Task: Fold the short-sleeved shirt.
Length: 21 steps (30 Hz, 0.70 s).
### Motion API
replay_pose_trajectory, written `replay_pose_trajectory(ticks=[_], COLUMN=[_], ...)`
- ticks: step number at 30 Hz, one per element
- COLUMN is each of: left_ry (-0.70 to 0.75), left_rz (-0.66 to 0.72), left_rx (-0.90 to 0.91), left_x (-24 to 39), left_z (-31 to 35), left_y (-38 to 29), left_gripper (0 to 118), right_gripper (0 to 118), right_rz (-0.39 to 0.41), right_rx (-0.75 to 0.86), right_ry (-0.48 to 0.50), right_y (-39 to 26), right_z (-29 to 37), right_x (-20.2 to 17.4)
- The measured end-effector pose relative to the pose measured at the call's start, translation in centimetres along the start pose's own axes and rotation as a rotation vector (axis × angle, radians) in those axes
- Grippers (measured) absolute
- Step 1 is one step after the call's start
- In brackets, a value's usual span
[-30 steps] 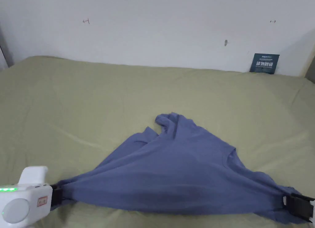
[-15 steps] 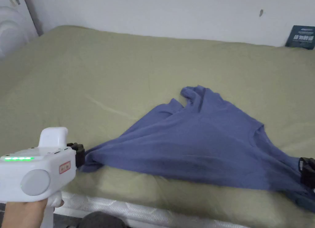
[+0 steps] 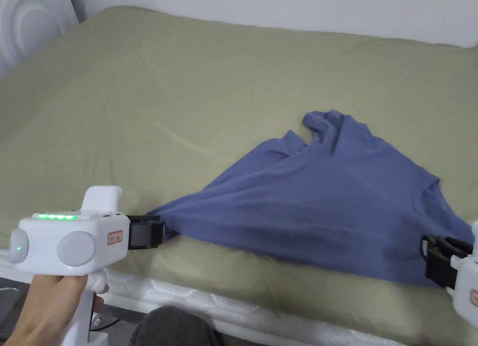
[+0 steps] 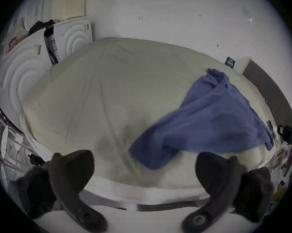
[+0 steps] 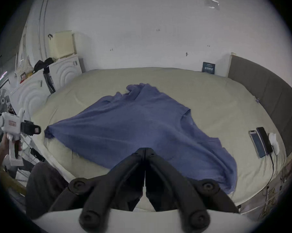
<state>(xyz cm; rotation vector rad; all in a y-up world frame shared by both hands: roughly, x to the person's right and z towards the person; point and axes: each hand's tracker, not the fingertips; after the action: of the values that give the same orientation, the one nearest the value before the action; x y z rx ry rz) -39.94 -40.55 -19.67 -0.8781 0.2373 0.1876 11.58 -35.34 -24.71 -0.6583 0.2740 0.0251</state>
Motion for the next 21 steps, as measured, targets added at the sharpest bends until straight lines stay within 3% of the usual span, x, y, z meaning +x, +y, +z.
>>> replay_pose_trajectory(ticks=[5, 7, 8, 10, 11, 12, 14, 21], left_ry=[0.003, 0.010, 0.039, -0.033, -0.096, -0.131, -0.040, -0.073], left_rz=[-0.044, -0.106, -0.116, -0.085, -0.051, -0.050, -0.123, -0.073], left_rx=[-0.086, -0.099, -0.089, -0.103, -0.131, -0.121, -0.119, -0.089], left_x=[0.7, 1.3, 1.6, 1.7, 1.9, 2.3, 2.8, 3.9], left_z=[-4.2, -5.5, -5.6, -5.3, -5.2, -5.2, -5.1, -3.7], left_y=[2.2, 2.5, 2.6, 3.0, 3.0, 2.9, 3.2, 3.6], left_gripper=[117, 108, 95, 22, 5, 5, 4, 4], right_gripper=[4, 4, 4, 4, 4, 4, 4, 4], right_rz=[0.033, 0.036, 0.036, 0.044, 0.045, 0.045, 0.038, 0.035], right_rx=[-0.042, -0.056, -0.062, -0.071, -0.074, -0.073, -0.081, -0.094], right_ry=[0.008, 0.015, 0.012, 0.013, 0.013, 0.013, 0.015, -0.020], right_y=[-0.2, 0.0, 0.1, 0.5, 0.8, 1.0, 2.0, 10.1], right_z=[-2.3, -2.8, -3.3, -4.0, -4.4, -4.9, -6.2, -14.3], right_x=[-0.1, -0.5, -0.4, -0.2, 0.0, 0.3, 1.0, 5.5])
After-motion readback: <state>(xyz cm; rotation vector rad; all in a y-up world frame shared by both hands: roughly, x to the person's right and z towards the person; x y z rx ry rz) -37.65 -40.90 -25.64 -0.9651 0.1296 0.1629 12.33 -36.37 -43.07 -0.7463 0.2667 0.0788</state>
